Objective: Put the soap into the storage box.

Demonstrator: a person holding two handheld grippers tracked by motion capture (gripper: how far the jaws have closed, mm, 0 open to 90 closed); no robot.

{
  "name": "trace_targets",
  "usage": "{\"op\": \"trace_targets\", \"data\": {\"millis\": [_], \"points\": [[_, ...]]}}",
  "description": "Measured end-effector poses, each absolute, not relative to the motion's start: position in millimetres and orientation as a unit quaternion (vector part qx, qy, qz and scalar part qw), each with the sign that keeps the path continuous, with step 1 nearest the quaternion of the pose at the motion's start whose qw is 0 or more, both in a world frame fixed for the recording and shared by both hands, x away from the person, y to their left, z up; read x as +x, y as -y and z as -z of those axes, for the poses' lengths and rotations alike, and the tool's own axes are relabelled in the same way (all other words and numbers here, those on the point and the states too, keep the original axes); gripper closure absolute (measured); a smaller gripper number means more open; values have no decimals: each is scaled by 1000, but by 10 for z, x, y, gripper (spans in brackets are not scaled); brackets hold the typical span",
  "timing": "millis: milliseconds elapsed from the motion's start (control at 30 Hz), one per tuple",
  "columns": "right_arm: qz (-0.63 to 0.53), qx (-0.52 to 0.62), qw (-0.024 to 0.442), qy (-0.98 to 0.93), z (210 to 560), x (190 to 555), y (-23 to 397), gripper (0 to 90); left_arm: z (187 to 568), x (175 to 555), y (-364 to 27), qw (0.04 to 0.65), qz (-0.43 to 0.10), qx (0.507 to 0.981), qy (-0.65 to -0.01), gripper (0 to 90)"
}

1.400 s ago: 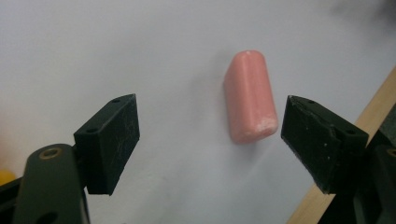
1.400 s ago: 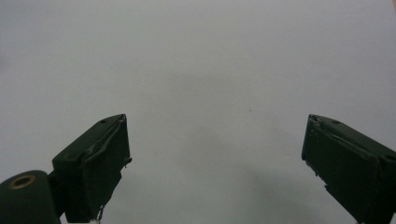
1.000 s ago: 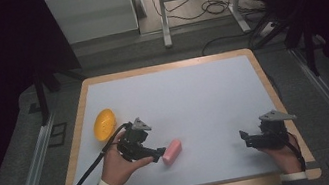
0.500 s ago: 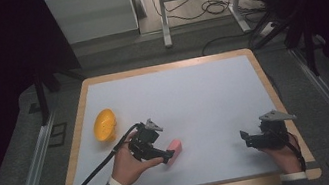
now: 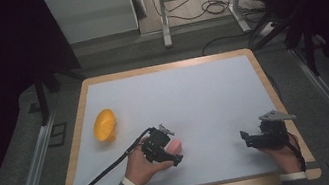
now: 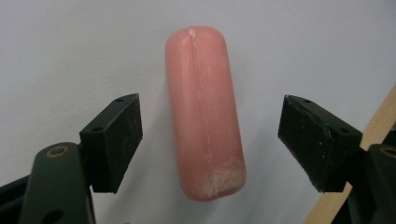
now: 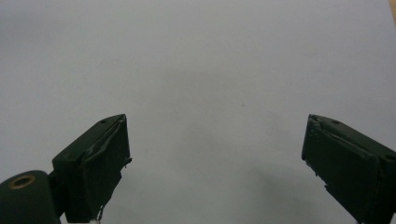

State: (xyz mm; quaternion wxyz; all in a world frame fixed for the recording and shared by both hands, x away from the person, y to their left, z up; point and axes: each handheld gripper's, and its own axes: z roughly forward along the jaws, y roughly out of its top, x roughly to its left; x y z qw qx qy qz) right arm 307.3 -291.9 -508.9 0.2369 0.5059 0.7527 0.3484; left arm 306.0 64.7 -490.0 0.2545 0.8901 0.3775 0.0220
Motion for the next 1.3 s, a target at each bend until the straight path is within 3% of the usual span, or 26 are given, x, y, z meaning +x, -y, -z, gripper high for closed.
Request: {"op": "trace_targets", "data": {"millis": [333,833,1300], "points": [[-346,506,237,-754,5104,3078,2909,74,5012,3072,-589,233,-24,892,-386,289],[-349,506,237,-752,5084,3068,2919,74,5068,3060,-598,211,-41,898,-383,590],[-345,507,239,-753,5091,3073,2928,73,4991,3116,-790,246,-28,890,-382,598]]}}
